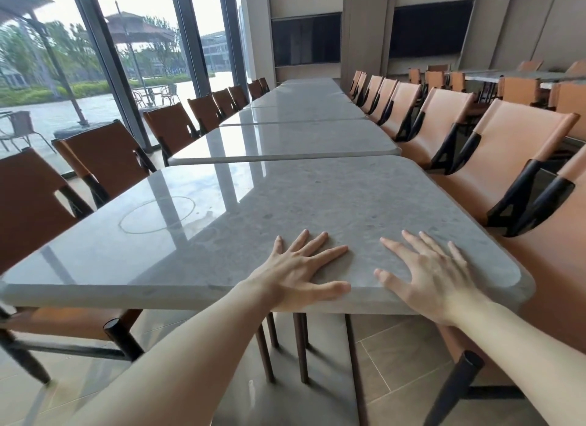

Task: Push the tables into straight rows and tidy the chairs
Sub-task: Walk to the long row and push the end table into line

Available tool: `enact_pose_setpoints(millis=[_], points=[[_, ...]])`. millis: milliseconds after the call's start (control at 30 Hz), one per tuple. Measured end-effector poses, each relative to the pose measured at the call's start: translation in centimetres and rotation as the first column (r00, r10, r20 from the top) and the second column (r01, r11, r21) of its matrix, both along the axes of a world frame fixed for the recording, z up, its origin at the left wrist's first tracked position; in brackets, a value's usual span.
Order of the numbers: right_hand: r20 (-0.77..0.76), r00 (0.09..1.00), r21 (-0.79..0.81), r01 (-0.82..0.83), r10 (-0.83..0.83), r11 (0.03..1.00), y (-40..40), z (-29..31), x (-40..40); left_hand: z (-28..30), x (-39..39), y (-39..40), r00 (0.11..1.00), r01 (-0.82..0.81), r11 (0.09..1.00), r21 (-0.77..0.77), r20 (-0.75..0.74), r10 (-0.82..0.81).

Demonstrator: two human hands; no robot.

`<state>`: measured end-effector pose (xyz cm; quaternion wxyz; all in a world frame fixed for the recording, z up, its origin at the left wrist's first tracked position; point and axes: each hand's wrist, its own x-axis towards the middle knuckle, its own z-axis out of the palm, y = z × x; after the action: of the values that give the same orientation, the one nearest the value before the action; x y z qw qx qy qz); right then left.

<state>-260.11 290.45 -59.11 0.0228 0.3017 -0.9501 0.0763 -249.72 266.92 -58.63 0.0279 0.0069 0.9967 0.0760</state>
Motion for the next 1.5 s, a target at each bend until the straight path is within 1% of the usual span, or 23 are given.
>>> enact_pose_setpoints(millis=[133, 200, 300, 400, 467, 633, 1033, 1267, 1500], points=[[0.017, 1.0, -0.006, 0.005, -0.005, 1.0, -0.1, 0.1, 0.1, -0.2, -0.2, 0.0, 0.999, -0.024, 0.999, 0.03, -0.027, 0.025], [0.049, 0.999, -0.005, 0.005, -0.005, 1.0, -0.1, 0.2, 0.1, -0.5, -0.2, 0.0, 0.997, -0.045, 0.997, 0.059, -0.054, 0.048], [0.099, 0.995, 0.006, 0.011, -0.011, 1.0, -0.2, 0.4, 0.1, -0.9, -0.3, -0.1, 0.989, -0.104, 0.995, 0.014, -0.103, 0.105], [0.118, 0.992, 0.008, 0.032, -0.032, 0.999, -0.3, 0.5, 0.0, -0.8, -0.4, 0.3, 0.984, -0.172, 0.984, -0.054, -0.064, 0.169], [0.132, 0.991, 0.01, 0.036, -0.037, 0.999, -0.3, 0.6, -0.1, -0.5, -0.3, 0.6, 0.982, -0.19, 0.98, -0.059, -0.015, 0.19], [0.152, 0.987, 0.002, 0.05, -0.05, 0.999, -0.5, 0.8, 0.1, -0.3, -0.1, 0.6, 0.982, -0.189, 0.98, -0.067, 0.005, 0.19], [0.142, 0.986, 0.006, 0.09, -0.09, 0.996, -0.9, 1.2, 0.1, -0.2, -0.4, 0.4, 0.982, -0.186, 0.981, -0.055, 0.017, 0.187], [0.105, 0.992, -0.011, 0.072, -0.07, 0.997, -0.8, 0.8, -0.4, 0.1, -0.4, 0.5, 0.983, -0.177, 0.982, -0.068, 0.025, 0.179], [0.113, 0.992, -0.021, 0.065, -0.063, 0.998, -0.8, 0.8, -0.4, -0.1, -0.5, 0.3, 0.986, -0.167, 0.984, -0.056, 0.022, 0.168]])
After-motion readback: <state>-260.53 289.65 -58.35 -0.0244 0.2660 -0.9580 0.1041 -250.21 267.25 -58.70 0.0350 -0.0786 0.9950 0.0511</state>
